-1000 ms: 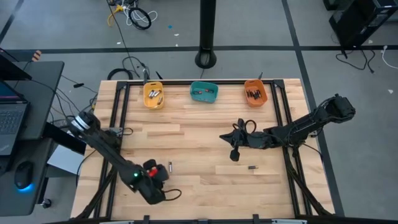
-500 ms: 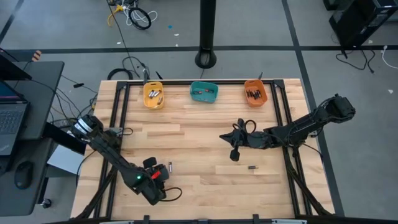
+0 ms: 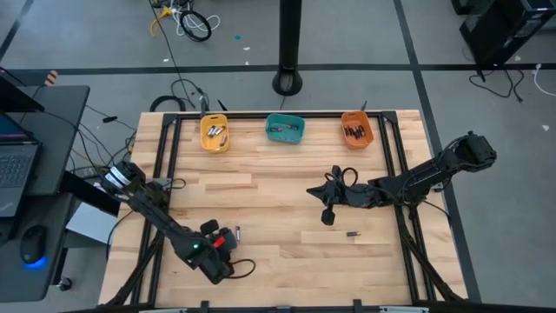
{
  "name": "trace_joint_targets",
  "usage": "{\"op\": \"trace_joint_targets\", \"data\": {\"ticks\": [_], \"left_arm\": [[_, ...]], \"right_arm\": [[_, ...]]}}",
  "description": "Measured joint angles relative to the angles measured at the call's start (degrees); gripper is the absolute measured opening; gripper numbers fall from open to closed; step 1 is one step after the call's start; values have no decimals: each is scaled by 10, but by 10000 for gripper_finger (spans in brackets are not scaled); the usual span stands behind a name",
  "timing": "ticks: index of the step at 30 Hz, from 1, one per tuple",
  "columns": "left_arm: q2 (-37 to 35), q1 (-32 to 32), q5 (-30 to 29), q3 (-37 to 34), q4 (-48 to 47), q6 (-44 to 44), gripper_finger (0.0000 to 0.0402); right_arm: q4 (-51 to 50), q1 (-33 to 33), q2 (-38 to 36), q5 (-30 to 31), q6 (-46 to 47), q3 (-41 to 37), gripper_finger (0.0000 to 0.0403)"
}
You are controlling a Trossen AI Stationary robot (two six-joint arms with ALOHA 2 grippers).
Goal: Sort batteries
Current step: Put the red battery into the green bin
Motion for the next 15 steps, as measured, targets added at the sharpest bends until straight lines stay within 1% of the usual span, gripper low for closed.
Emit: {"op": "trace_joint_targets", "data": {"ticks": [3,6,9,12,15], "left_arm": [[10,4,7,0,3,6,110],[22,5,14,3,7,28,76],[25,6,17,5,4,31,51],[20,6,15,25,-26,42,49],[9,13,10,69,-81,68,49]], "right_arm": [[0,0,0,0,0,0,10],[0,0,0,0,0,0,17],[-1,0,0,0,0,0,18],[-1,0,0,0,0,0,11],[-1,0,0,0,0,0,9]]}}
